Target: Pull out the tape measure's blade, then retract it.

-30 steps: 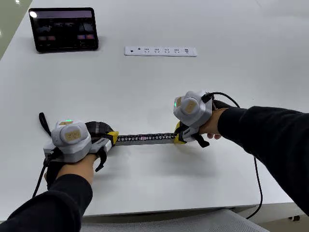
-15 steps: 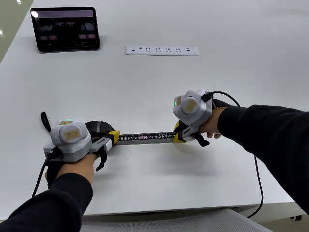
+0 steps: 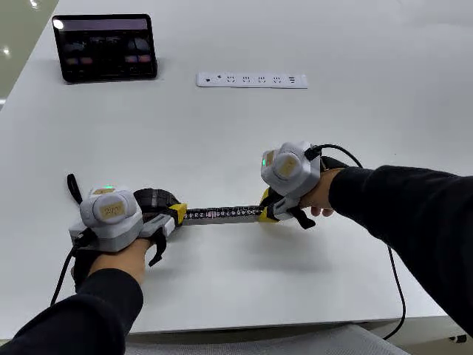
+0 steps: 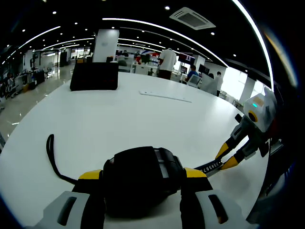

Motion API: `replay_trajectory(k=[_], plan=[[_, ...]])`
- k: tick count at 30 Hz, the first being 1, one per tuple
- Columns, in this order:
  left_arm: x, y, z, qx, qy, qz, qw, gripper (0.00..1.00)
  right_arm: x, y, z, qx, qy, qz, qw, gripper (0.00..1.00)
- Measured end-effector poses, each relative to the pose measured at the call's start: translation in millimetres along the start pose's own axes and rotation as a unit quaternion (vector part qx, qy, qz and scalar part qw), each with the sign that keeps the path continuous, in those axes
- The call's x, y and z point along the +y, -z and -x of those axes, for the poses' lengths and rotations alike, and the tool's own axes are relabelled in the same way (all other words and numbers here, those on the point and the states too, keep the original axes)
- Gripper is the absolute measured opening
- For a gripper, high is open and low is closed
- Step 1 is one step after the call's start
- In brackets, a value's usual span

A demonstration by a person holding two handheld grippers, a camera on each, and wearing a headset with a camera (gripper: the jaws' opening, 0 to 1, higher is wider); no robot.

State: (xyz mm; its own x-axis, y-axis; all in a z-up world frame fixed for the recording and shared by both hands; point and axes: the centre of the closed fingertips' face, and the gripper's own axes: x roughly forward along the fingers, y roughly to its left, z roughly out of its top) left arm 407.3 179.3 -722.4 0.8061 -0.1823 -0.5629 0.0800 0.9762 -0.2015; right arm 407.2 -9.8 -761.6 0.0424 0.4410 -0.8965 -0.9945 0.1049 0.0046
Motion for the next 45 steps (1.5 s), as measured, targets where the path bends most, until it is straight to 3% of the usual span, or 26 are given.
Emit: replay_trajectory(k=[45], plan=[[-0.2, -0.1, -0.6, 0.005, 0.009, 0.003, 0.9999, 0.6, 9.3, -31.4, -15.4, -0.025, -0.006, -0.01, 0.9996, 0.11]])
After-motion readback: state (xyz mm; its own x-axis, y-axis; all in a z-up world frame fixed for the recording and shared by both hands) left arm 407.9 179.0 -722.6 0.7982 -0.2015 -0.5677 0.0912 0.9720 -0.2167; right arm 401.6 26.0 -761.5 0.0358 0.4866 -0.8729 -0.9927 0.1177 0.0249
